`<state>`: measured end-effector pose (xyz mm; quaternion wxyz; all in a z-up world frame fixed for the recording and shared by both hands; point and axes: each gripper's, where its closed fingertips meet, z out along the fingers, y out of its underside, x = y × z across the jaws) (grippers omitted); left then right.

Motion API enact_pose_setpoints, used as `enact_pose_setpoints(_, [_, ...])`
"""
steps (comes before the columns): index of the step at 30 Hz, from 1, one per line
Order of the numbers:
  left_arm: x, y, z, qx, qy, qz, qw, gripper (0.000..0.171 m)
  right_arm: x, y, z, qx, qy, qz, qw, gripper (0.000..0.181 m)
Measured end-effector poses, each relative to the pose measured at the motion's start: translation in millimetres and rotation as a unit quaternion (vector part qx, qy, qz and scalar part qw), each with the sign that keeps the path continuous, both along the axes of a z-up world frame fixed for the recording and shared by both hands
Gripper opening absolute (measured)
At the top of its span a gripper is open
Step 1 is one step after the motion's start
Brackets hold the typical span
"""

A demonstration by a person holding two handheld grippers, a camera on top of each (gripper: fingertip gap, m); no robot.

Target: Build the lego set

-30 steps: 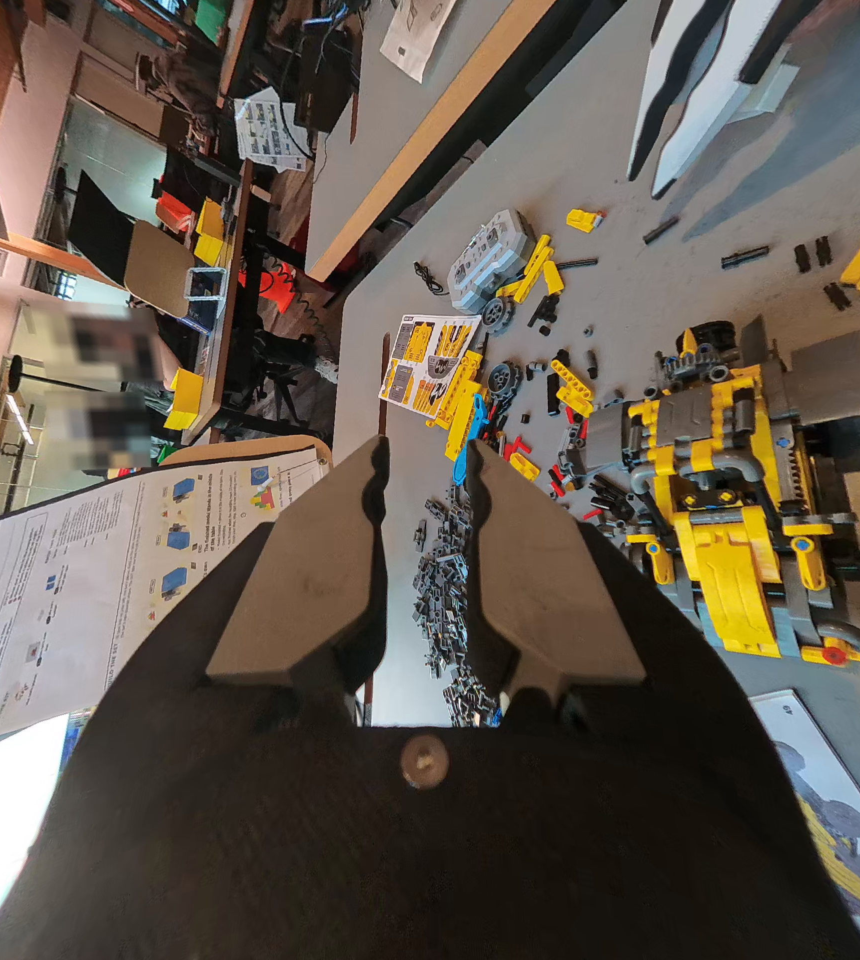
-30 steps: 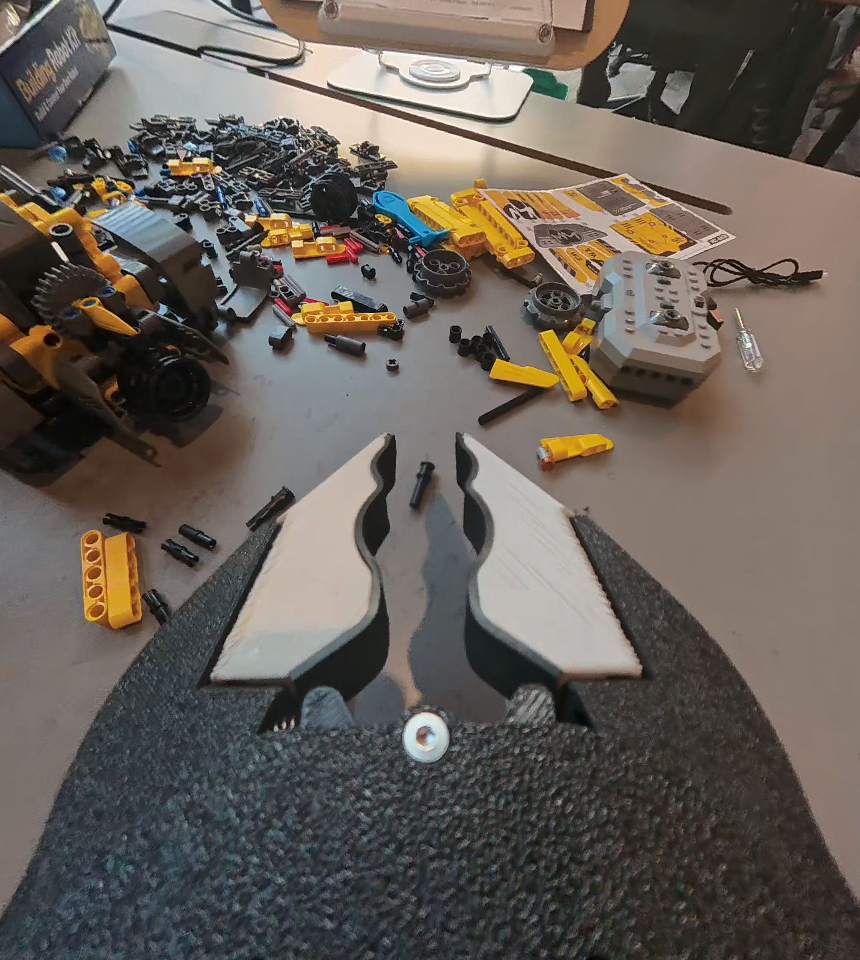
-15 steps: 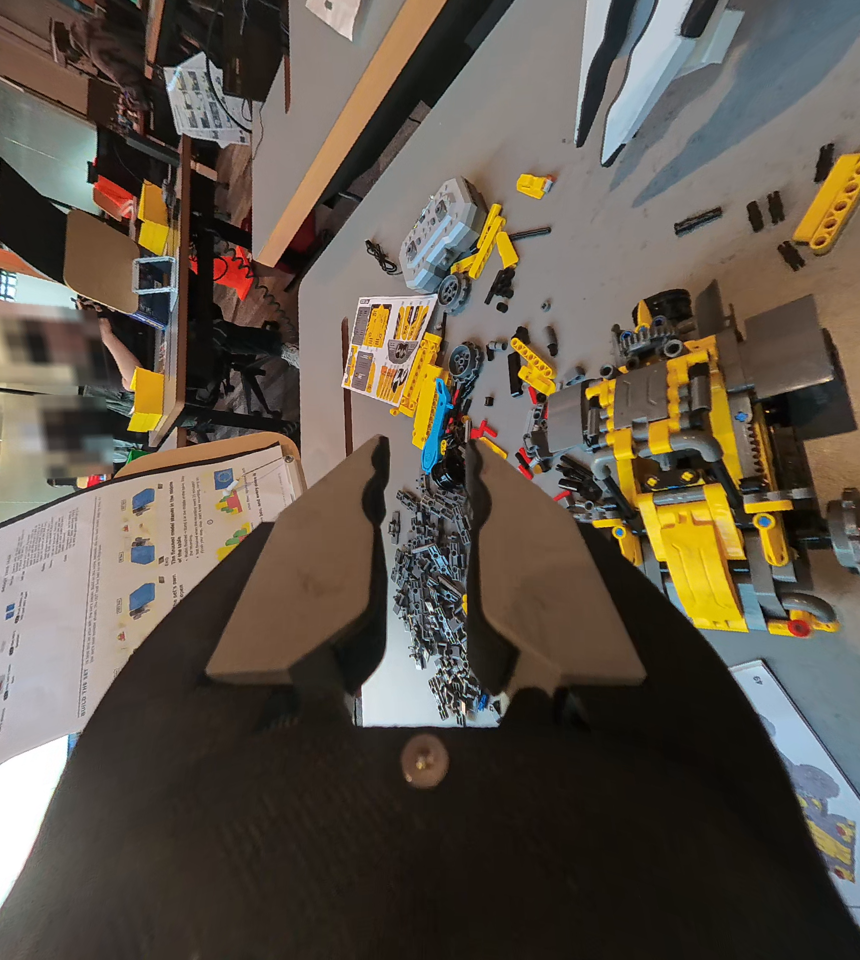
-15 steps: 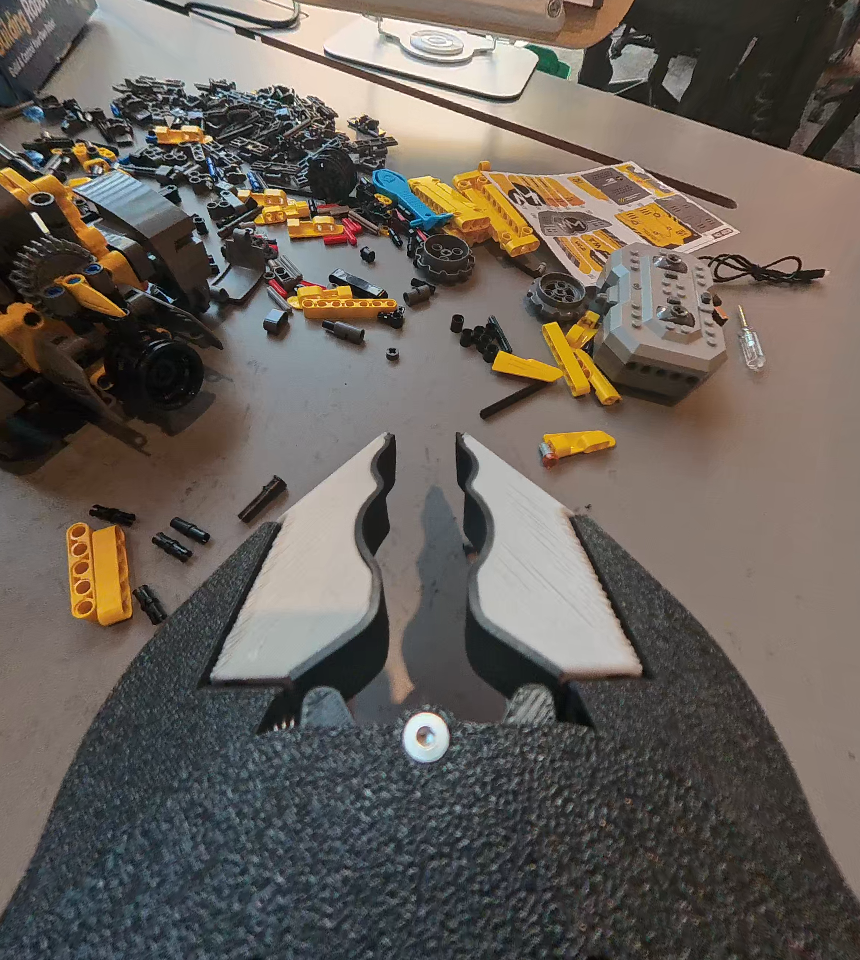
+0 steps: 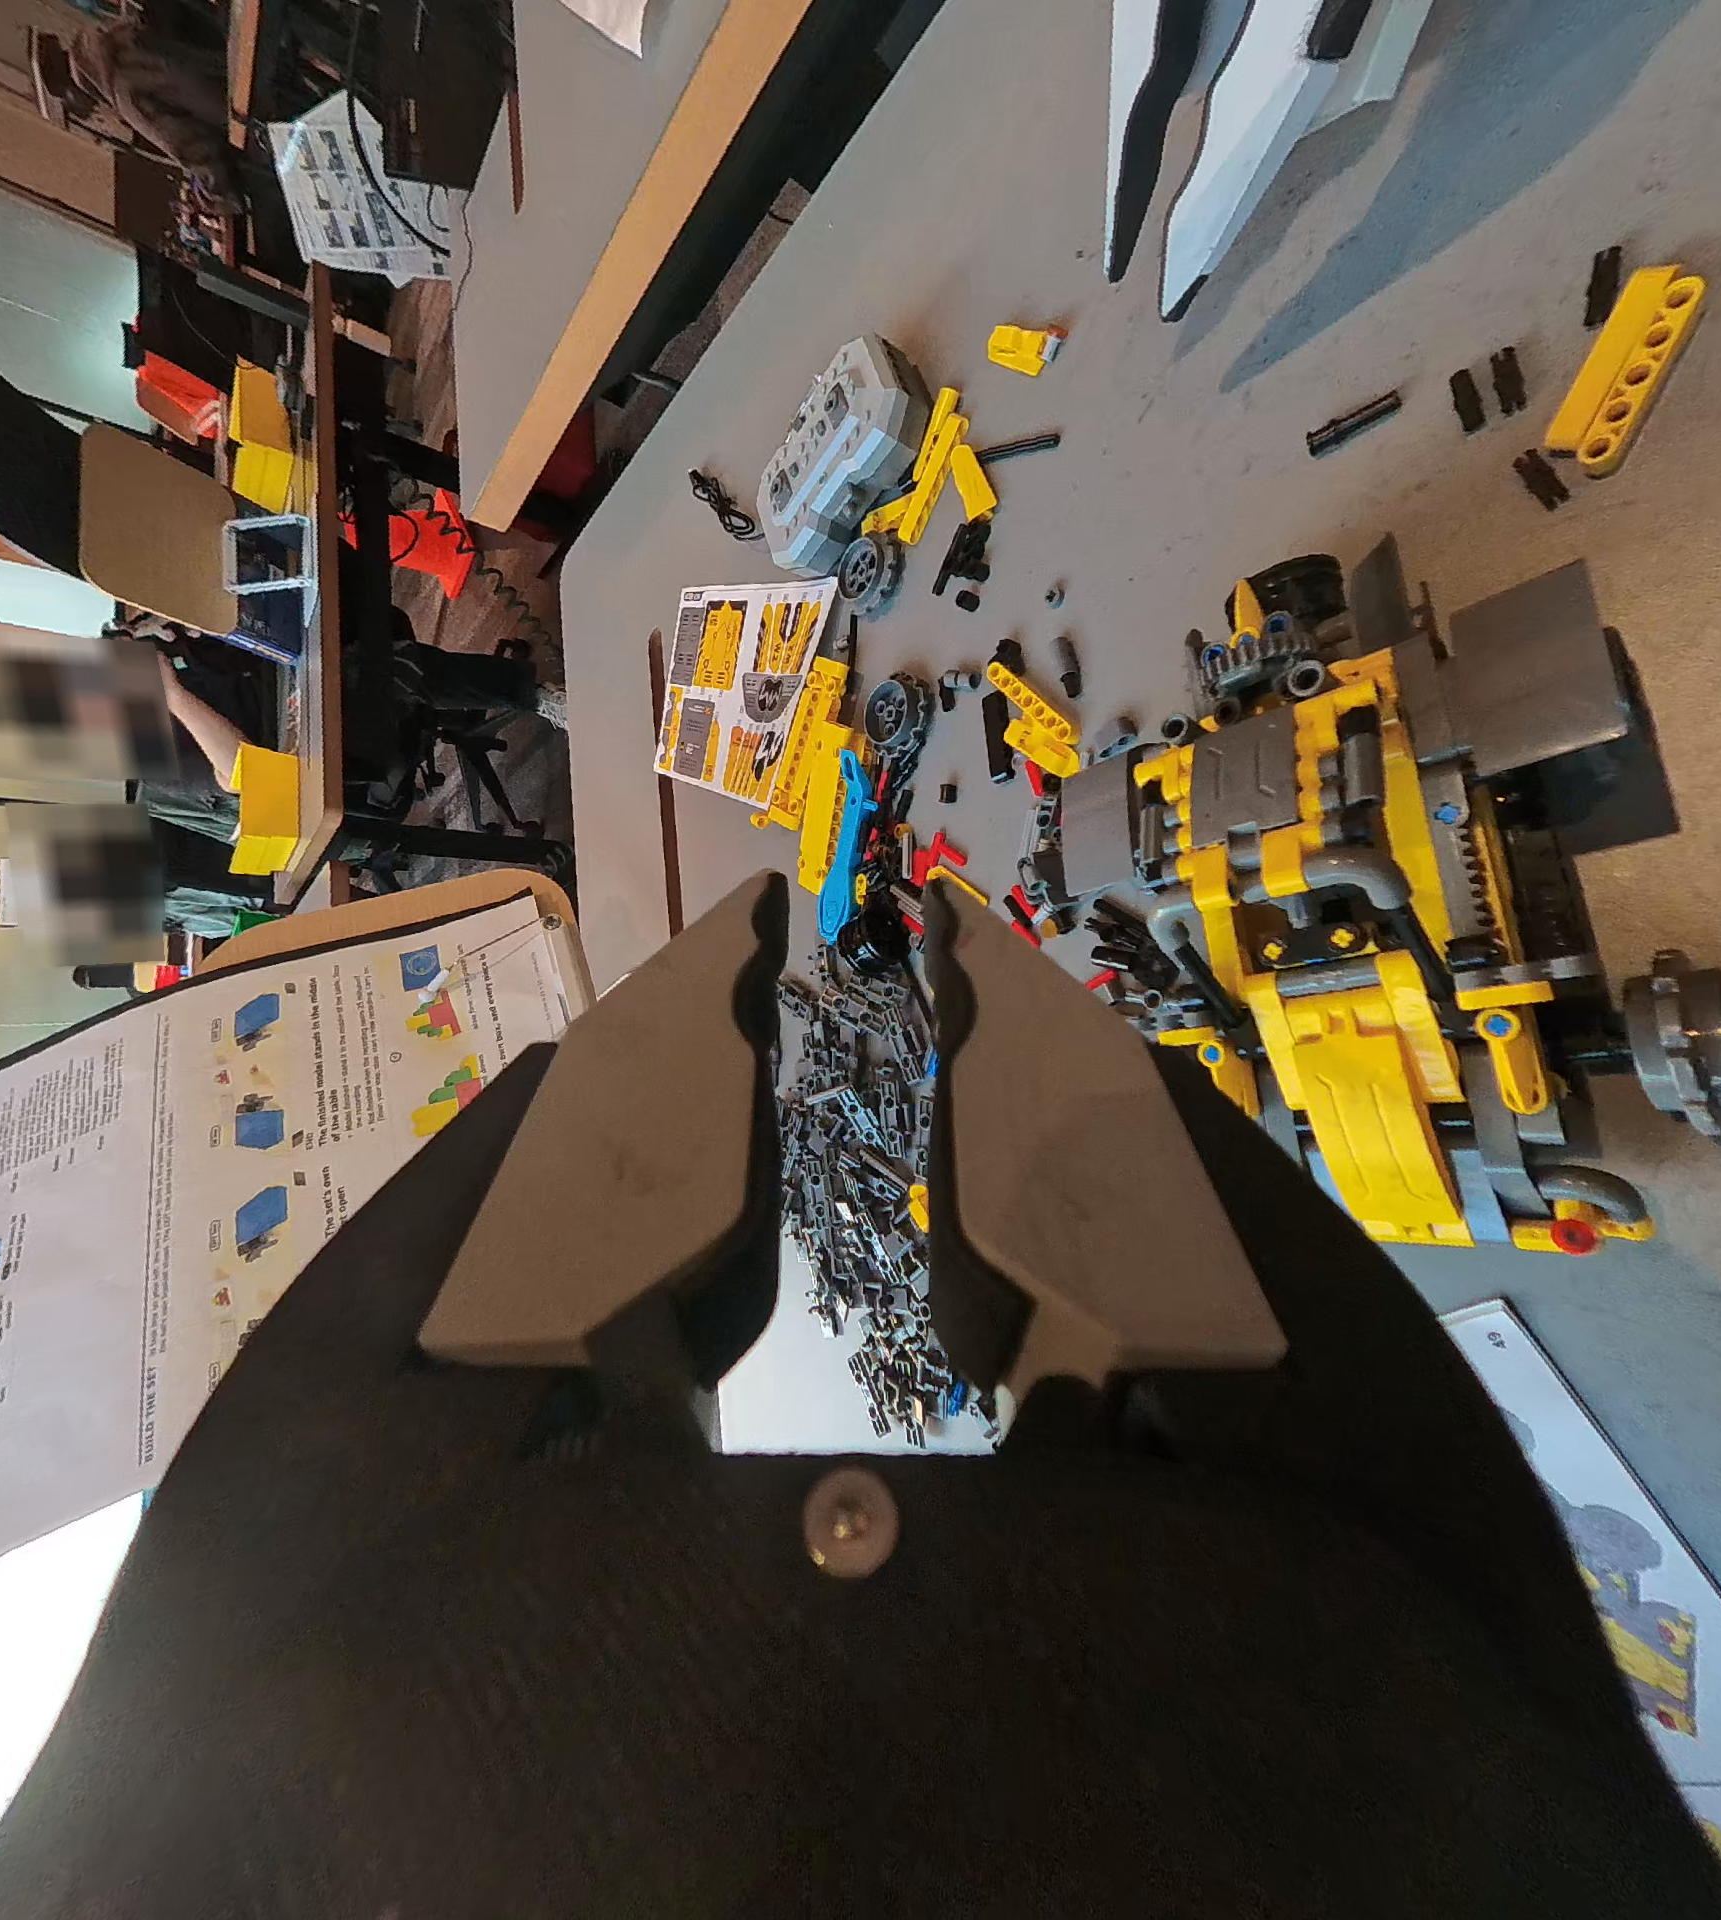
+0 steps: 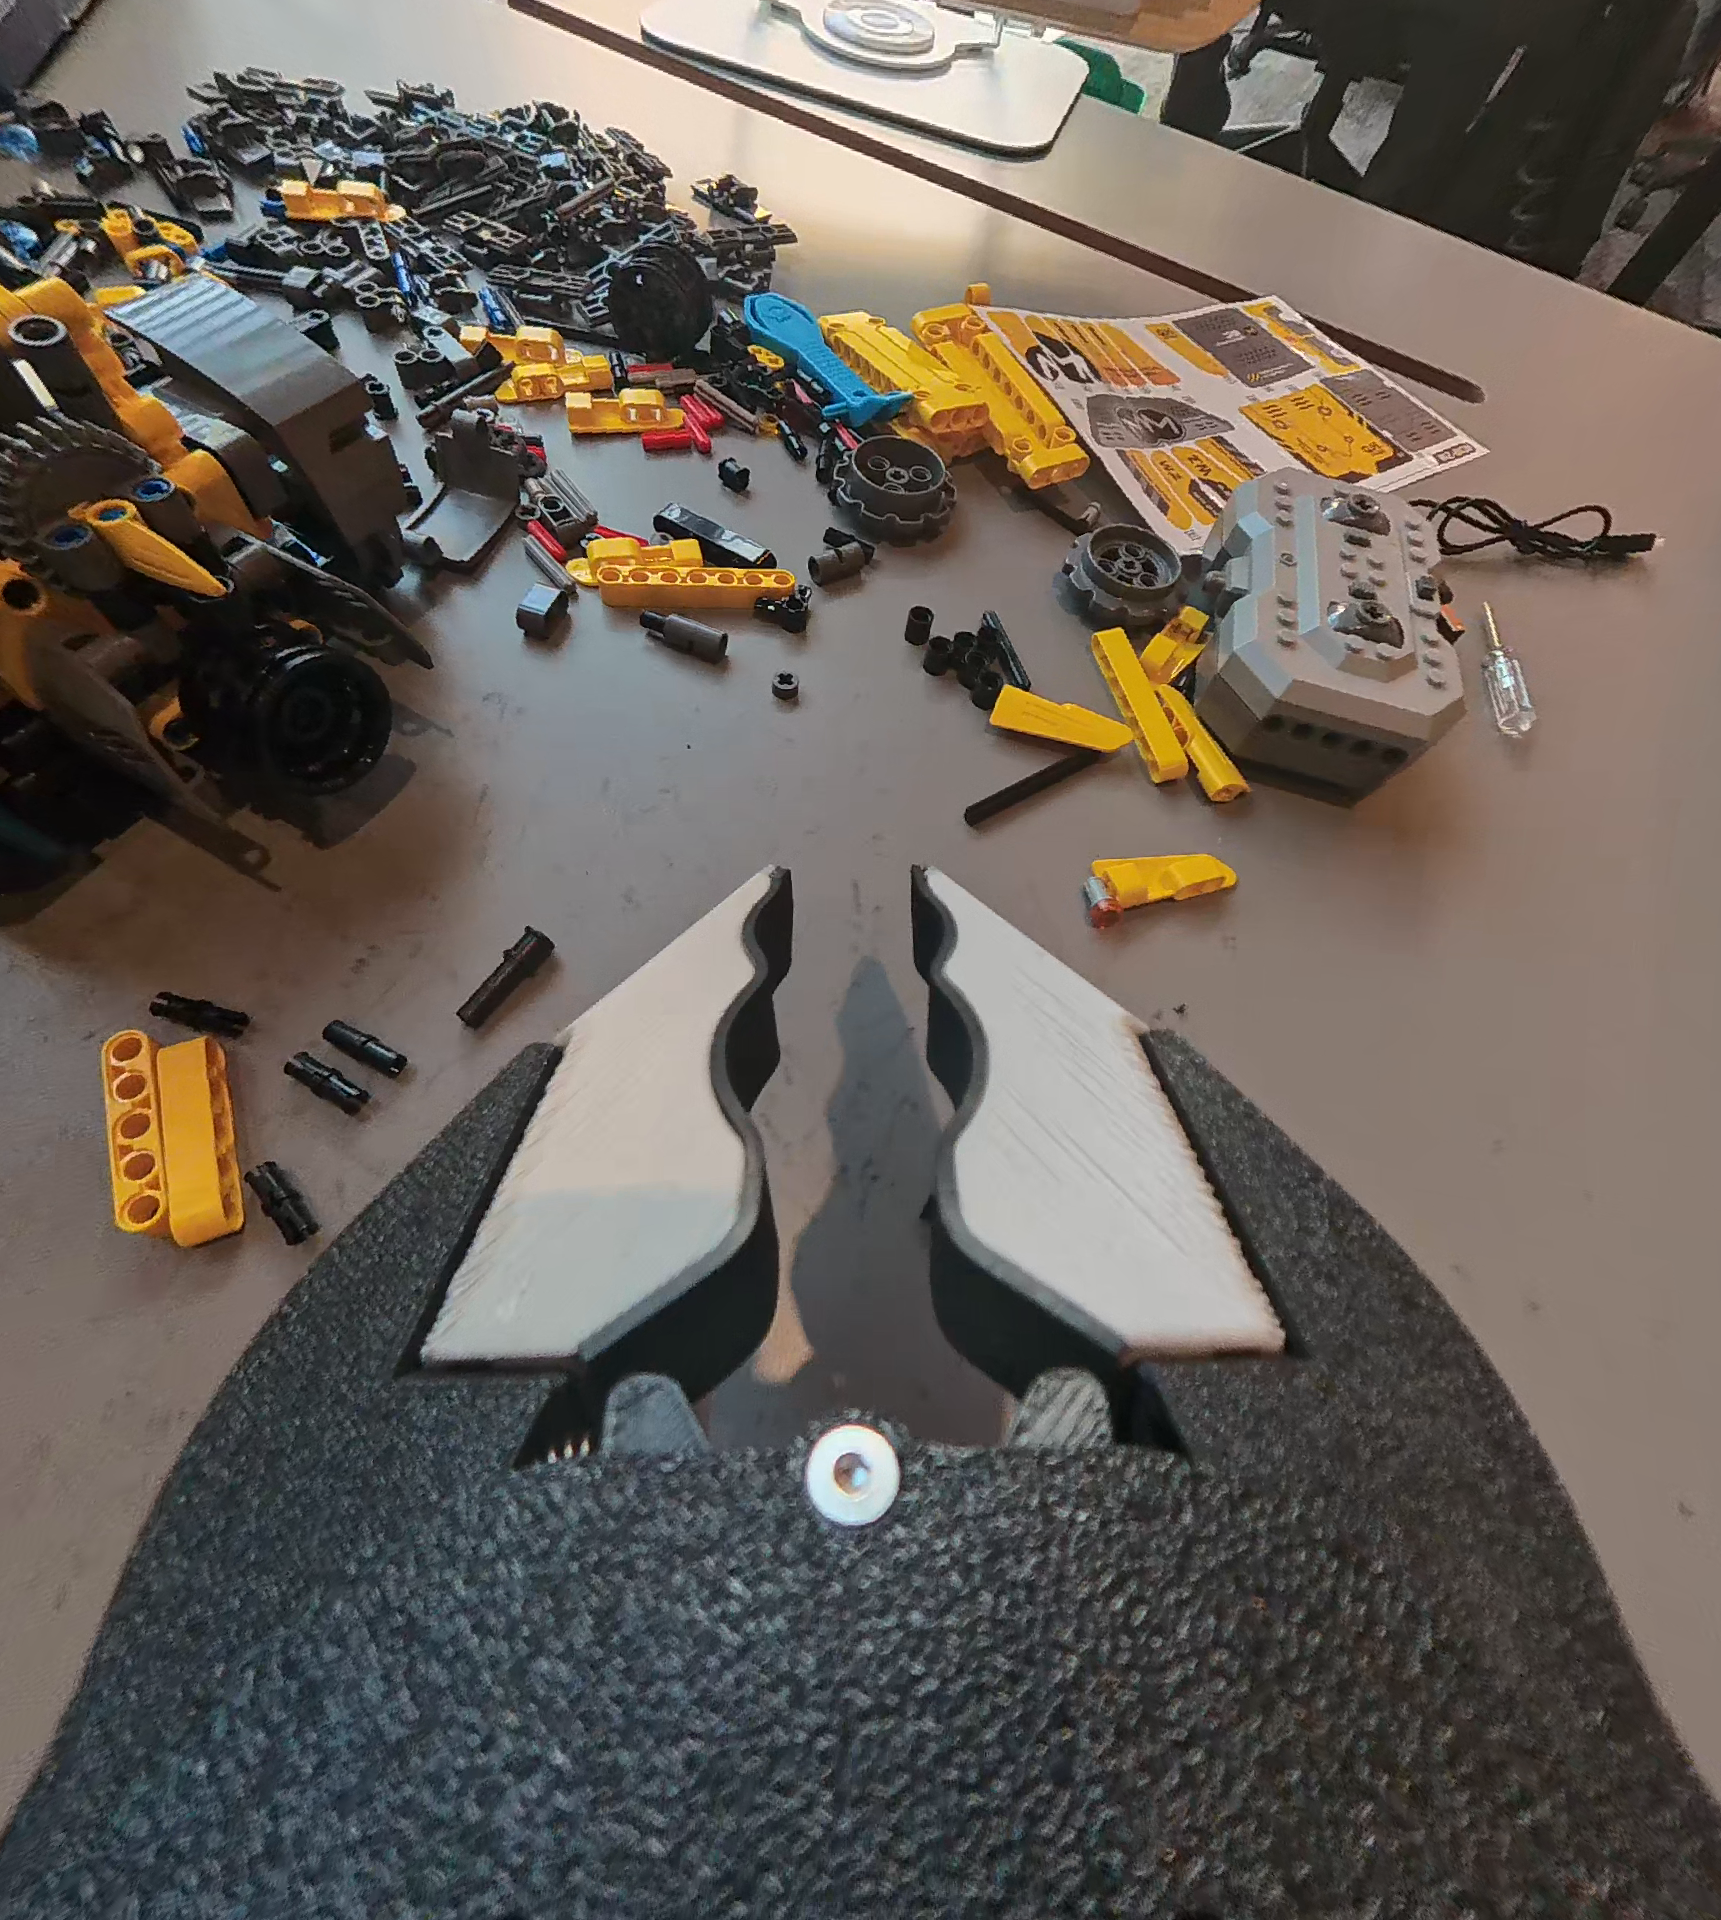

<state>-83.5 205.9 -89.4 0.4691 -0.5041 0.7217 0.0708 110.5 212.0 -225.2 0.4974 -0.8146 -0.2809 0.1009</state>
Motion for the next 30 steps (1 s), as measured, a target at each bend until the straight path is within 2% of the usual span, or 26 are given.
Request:
enact_pose_setpoints(8, [-5, -3, -12, -0.015, 0.017, 0.005, 1.0, 0.021, -4, -3, 3, 0.01, 0.001, 0.012, 1.0, 0.022])
enact_pose_setpoints(11, [-10, -5, -24, -0.04, 0.038, 0.007, 0.998, 0.017, -26, -18, 10, 0.021, 0.027, 0.08, 0.996, 0.019])
enact_pose_setpoints(15, [-18, -20, -46, -0.133, 0.069, -0.009, 0.989, 0.026, -44, -40, 11, -0.001, 0.053, 0.139, 0.989, 0.034])
enact_pose_setpoints(17, [-24, -28, -59, -0.184, 0.09, -0.013, 0.979, 0.03, -47, -50, 13, -0.013, 0.065, 0.147, 0.987, 0.034])
enact_pose_setpoints(19, [-30, -31, -70, -0.228, 0.108, -0.004, 0.968, 0.043, -52, -64, 18, -0.029, 0.074, 0.161, 0.984, 0.034])
enact_pose_setpoints(20, [-32, -30, -72, -0.24, 0.109, 0.003, 0.965, 0.042, -56, -71, 24, -0.029, 0.073, 0.17, 0.982, 0.034])
enact_pose_setpoints(23, [-36, -28, -73, -0.286, 0.094, 0.022, 0.953, 0.051, -76, -95, 42, -0.033, 0.049, 0.216, 0.974, 0.034])
enact_pose_setpoints(25, [-37, -22, -70, -0.304, 0.075, 0.046, 0.948, 0.057, -93, -109, 47, -0.048, 0.023, 0.245, 0.968, 0.042])
enact_pose_setpoints(27, [-37, -15, -67, -0.322, 0.054, 0.076, 0.942, 0.065, -113, -121, 46, -0.067, -0.001, 0.273, 0.96, 0.048])
enact_pose_setpoints(30, [-35, 4, -56, -0.328, 0.005, 0.131, 0.935, 0.063, -128, -121, 35, -0.07, -0.07, 0.274, 0.957, 0.049])
